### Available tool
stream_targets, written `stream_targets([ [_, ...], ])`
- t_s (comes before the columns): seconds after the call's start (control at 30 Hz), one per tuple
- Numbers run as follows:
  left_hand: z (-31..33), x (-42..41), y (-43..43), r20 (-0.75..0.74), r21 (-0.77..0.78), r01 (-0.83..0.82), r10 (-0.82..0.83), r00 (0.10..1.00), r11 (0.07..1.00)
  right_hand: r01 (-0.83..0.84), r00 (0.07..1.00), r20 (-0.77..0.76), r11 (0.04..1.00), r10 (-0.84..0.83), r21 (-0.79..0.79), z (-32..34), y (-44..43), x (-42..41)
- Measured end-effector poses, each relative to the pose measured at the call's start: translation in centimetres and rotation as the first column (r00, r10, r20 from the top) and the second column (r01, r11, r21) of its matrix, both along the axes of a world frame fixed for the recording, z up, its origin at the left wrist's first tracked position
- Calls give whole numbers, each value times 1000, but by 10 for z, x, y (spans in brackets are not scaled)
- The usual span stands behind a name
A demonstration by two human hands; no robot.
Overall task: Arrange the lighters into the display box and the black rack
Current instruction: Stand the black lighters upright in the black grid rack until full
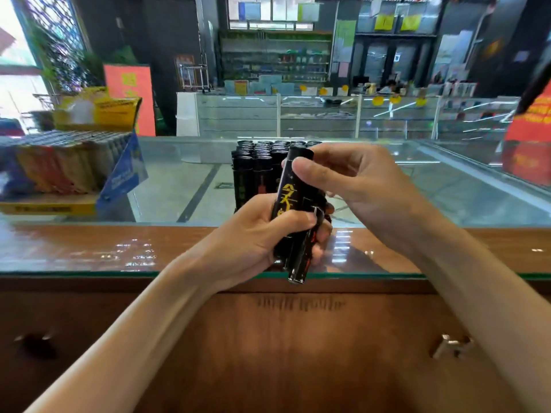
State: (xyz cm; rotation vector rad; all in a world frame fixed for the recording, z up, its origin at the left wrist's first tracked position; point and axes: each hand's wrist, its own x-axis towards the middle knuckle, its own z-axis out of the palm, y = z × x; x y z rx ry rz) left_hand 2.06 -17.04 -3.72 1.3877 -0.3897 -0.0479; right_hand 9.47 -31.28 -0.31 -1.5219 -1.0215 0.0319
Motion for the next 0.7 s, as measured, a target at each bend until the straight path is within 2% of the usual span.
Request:
stream_targets([
  [0.17, 1, -4, 6, -12, 82, 10, -9, 1000, 997, -127, 968, -190, 975, 162, 182, 10, 3, 13],
  [0.23, 1, -8, 12, 1, 124, -33, 33, 999, 992, -114, 963, -214, 965, 166, 236, 17, -3, 20],
  [0.37, 5, -21, 36, -23, 91, -150, 153, 988, 984, 19, 989, -150, 980, 11, 196, 21, -20, 32],
  [0.5, 7, -31, 62, 37, 79, -238, 235, 971, 968, 156, 988, 4, 983, -157, 95, 18, -21, 34],
  [0.7, 0, -31, 76, -15, 45, -307, 308, 951, 951, 233, 966, 108, 972, -233, 20, 11, -4, 28],
])
